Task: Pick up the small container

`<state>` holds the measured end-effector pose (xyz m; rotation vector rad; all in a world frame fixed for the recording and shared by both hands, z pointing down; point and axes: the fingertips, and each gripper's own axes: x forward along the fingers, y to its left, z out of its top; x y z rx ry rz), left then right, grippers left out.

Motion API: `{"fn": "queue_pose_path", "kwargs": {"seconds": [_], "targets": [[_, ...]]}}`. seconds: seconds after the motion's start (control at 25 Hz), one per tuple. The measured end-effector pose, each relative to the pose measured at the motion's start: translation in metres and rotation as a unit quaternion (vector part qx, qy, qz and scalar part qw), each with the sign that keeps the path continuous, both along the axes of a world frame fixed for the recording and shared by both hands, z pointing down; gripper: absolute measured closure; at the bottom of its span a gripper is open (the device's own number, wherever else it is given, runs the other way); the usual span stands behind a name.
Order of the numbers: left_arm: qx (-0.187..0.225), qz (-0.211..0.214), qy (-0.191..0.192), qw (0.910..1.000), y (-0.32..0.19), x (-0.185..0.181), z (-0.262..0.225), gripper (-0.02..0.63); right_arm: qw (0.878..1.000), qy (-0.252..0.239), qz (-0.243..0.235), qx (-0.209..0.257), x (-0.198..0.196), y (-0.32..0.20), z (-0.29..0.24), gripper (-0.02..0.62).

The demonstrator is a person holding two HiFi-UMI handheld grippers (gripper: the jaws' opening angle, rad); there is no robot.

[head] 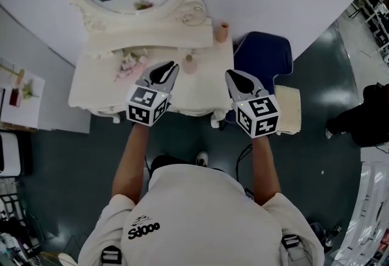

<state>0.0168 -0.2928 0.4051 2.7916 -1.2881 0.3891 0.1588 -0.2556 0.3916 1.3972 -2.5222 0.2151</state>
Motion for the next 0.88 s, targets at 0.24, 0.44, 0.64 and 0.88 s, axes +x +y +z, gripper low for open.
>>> {"fn": "queue_pose_path", "kwargs": {"seconds": [0.24, 0.44, 0.64, 0.88], "targets": [[-0.02, 0.058, -0.001, 0.9981, -0.033, 0.01, 0.027, 0.469, 0.999, 0.001, 0.036, -0.014, -0.007, -0.021, 0.011, 0.592], [-0.032, 0.137, -0.006, 0.99, -0.06, 0.024, 0.048, 0.436, 0.996, 0.011, 0.084, -0.017, -0.016, -0.037, 0.017, 0.592], [-0.059, 0.182, -0.003, 0.9815, -0.093, 0.03, 0.082, 0.415, 0.991, 0.017, 0.129, -0.023, -0.019, -0.056, 0.028, 0.592], [-0.083, 0.202, -0.043, 0.975, -0.13, 0.04, 0.139, 0.381, 0.982, 0.016, 0.181, -0.045, -0.019, -0.064, 0.043, 0.592]]}}
